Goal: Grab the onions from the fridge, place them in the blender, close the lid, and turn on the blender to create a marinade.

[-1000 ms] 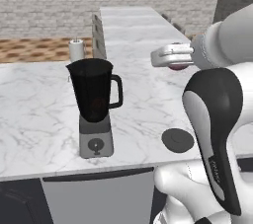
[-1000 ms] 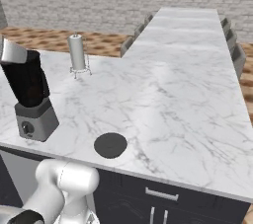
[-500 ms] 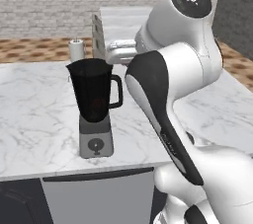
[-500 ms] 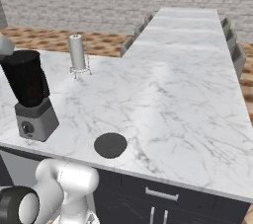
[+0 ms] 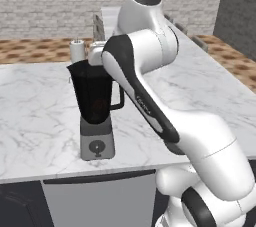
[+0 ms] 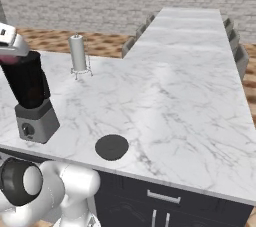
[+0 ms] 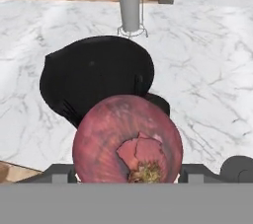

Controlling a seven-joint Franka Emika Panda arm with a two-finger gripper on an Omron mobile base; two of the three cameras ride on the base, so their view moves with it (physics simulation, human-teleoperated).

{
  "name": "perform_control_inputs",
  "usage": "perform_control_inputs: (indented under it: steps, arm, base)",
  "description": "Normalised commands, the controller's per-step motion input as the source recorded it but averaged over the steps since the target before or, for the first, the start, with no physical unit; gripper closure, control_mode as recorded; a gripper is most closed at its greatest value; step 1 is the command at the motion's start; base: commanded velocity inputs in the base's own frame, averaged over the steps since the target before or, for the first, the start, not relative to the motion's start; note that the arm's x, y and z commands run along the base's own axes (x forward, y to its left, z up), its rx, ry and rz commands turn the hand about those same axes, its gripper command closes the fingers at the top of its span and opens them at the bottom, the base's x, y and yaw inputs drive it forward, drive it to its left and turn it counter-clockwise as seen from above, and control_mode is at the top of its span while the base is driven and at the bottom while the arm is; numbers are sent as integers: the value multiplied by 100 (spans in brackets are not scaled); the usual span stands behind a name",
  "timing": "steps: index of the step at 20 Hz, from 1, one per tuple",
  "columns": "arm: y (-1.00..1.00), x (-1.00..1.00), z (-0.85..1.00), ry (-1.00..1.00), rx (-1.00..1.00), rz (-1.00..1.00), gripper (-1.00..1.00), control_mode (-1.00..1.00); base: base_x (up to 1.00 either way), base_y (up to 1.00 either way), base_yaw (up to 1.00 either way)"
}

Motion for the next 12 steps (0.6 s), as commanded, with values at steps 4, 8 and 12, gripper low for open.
perform_control_inputs:
  steps: [4,8,12]
  arm:
    - [54,68,-35,13,0,2,100,-100]
    - [28,53,-49,9,0,3,100,-100]
    - [5,50,-40,4,0,2,100,-100]
  base:
    - [0,0,0]
    - [0,0,0]
    - [0,0,0]
